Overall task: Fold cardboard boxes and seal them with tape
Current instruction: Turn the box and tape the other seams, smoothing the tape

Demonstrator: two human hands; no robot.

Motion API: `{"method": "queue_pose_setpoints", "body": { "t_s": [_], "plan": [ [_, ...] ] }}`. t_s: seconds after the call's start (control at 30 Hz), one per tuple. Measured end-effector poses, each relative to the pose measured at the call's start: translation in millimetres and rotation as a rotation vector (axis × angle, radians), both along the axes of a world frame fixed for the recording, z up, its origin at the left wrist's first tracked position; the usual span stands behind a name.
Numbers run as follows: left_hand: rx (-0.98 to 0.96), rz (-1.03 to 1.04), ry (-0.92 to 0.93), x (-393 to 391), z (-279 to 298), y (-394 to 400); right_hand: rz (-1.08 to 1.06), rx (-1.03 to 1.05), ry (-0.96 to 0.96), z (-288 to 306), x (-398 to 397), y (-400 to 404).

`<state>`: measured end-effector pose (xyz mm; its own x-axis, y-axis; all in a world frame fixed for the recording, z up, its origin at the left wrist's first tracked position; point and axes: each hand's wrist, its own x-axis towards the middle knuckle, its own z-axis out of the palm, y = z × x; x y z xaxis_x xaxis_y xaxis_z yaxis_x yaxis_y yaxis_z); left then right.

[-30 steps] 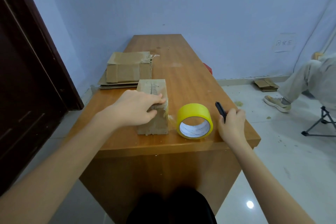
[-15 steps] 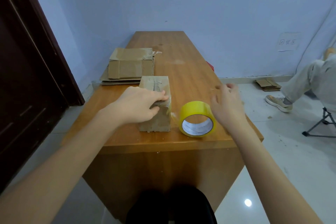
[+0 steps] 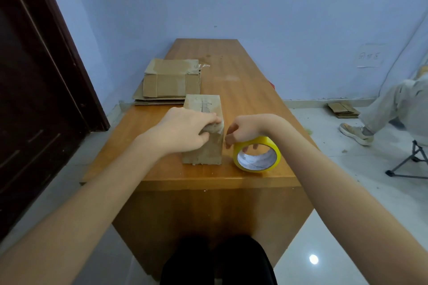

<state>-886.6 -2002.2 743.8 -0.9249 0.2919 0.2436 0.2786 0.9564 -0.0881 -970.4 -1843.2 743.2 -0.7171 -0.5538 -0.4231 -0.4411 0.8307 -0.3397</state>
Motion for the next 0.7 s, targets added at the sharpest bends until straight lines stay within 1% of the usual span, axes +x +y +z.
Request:
{"method": "queue_pose_setpoints", "body": {
  "t_s": [0.1, 0.27, 0.33, 0.47, 0.7],
  "plan": [
    [0.008, -0.011, 0.003, 4, 2, 4, -0.055, -0.156, 0.007, -5, 2, 12],
    [0.027, -0.014, 0.036, 3, 3, 6, -0.122, -0.336, 0.114, -9, 12, 29],
    [0.024, -0.008, 0.039, 4, 2, 6, -0.131, -0.337, 0.188, -9, 18, 32],
    [0.018, -0.011, 0.045, 3, 2, 6, -0.176, -0.368, 0.244, -16, 27, 36],
    [0.034, -0.040, 0.050, 3, 1, 7, -0.254, -0.387, 0.224, -21, 41, 62]
  ]
}}
